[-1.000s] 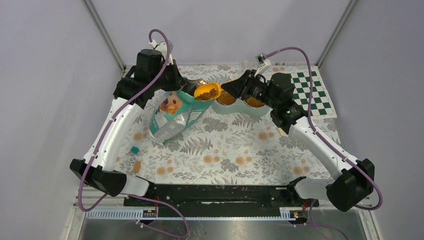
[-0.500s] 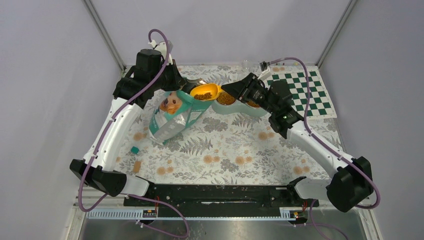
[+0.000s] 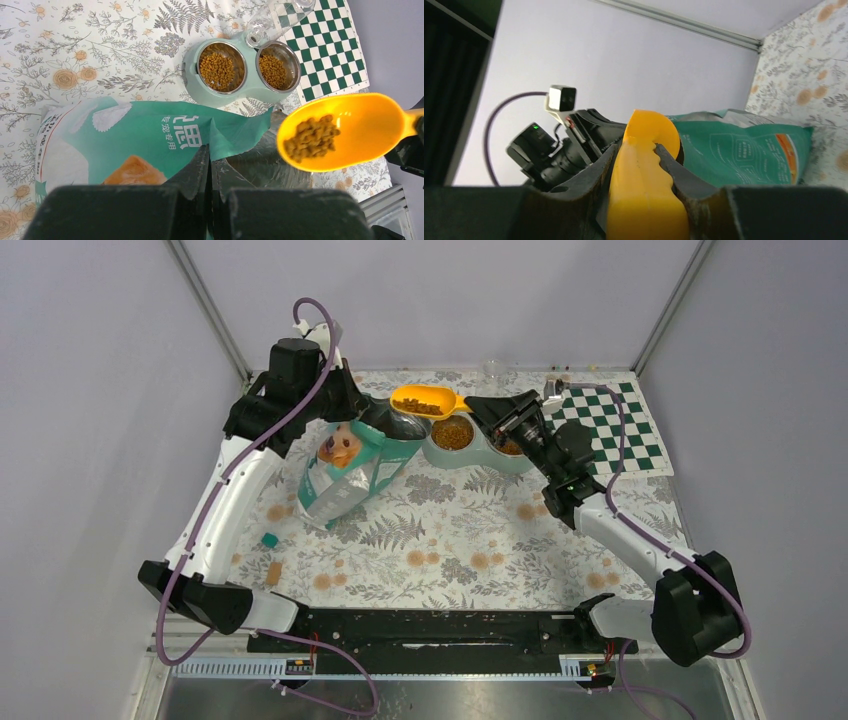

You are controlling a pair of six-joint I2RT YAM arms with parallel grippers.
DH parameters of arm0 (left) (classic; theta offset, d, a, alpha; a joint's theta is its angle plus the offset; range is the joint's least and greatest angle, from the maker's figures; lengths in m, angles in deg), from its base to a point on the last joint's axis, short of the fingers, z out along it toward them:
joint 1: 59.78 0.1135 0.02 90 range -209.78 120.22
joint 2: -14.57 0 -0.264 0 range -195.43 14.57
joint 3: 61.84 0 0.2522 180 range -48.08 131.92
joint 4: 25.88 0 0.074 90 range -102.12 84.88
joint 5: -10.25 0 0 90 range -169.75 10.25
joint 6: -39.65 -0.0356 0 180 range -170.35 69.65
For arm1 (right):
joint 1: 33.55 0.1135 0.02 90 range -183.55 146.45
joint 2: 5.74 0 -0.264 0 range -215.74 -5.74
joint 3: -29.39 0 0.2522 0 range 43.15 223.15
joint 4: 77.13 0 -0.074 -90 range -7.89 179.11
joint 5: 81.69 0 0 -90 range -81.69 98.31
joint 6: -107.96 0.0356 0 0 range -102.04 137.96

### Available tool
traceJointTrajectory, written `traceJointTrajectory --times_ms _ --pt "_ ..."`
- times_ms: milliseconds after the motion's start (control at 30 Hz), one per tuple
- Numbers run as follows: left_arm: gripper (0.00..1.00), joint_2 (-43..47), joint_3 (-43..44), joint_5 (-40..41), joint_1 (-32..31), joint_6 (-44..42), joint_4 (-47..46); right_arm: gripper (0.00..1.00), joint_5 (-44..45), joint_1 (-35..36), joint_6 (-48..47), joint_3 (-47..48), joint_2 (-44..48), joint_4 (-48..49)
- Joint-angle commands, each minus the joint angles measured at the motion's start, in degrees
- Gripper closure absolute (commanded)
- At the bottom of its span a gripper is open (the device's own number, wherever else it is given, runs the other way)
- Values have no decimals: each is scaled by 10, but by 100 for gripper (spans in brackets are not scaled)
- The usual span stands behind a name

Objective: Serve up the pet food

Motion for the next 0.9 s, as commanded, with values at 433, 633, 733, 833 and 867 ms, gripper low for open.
traceJointTrajectory --times_ms 433,633,733,833,867 --pt "100 29 20 20 9 0 -50 100 69 -68 60 -82 5 156" --pt "100 25 20 19 9 0 -50 100 107 -91 -16 -100 -5 110" --pt "100 23 19 17 9 0 -50 100 116 -96 -61 -98 -23 90" --pt "100 22 19 15 9 1 -50 100 120 -96 -109 -88 -47 54" --pt "100 22 18 15 9 1 -50 100 118 -96 -125 -86 -61 52"
